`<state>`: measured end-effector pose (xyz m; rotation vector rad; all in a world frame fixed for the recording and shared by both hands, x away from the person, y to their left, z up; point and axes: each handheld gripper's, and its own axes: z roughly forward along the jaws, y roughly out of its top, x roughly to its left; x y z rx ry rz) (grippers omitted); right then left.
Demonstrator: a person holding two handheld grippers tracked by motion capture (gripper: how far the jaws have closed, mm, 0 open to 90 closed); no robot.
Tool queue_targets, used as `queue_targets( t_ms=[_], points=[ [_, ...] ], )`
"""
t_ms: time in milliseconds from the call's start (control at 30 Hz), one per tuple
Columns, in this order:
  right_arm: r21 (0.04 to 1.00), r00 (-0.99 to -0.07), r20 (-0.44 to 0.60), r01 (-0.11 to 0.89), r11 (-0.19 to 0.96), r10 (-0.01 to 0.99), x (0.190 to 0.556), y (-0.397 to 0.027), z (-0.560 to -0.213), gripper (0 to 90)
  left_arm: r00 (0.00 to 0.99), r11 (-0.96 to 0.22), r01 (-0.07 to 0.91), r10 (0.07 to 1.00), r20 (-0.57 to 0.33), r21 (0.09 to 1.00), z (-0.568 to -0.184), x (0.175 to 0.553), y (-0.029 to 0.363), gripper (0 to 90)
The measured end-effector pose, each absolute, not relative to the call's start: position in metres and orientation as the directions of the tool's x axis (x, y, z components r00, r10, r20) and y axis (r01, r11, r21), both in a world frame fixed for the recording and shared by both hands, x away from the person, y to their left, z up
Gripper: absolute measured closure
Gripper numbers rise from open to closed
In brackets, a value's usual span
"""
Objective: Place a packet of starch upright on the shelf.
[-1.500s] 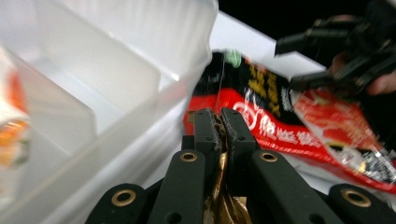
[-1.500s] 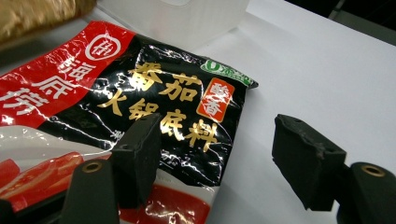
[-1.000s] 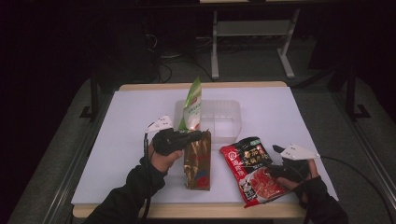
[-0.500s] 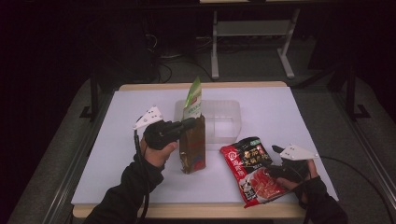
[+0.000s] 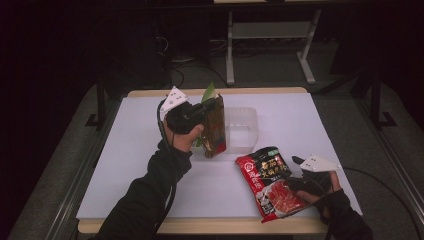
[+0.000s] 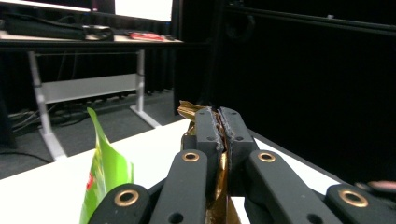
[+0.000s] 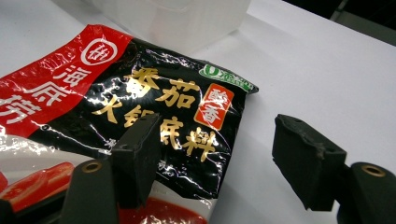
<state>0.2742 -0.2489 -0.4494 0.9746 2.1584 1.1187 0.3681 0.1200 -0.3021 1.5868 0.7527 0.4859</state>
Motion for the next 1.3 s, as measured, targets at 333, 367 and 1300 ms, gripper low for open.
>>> queue_targets(
  t_ms=[333, 367, 1300],
  points=[
    [0.847, -0.608, -0.111, 0.356, 0.395, 0.786, 0.273, -0.25, -0.449, 31.9, 0.652, -0.052, 0.179, 0.754, -0.079, 0.982, -0.305, 0.398, 0.1, 87.7],
    [0.848, -0.609, -0.111, 0.354, 0.394, 0.786, 0.273, -0.25, -0.449, 31.9, 0.647, -0.063, 0.174, 0.76, -0.066, 0.983, -0.306, 0.401, 0.098, 87.7],
    [0.865, -0.598, -0.117, 0.331, 0.377, 0.793, 0.271, -0.252, -0.446, 33.5, 0.613, -0.148, 0.142, 0.789, 0.031, 0.979, -0.357, 0.405, 0.074, 85.9]
  ],
)
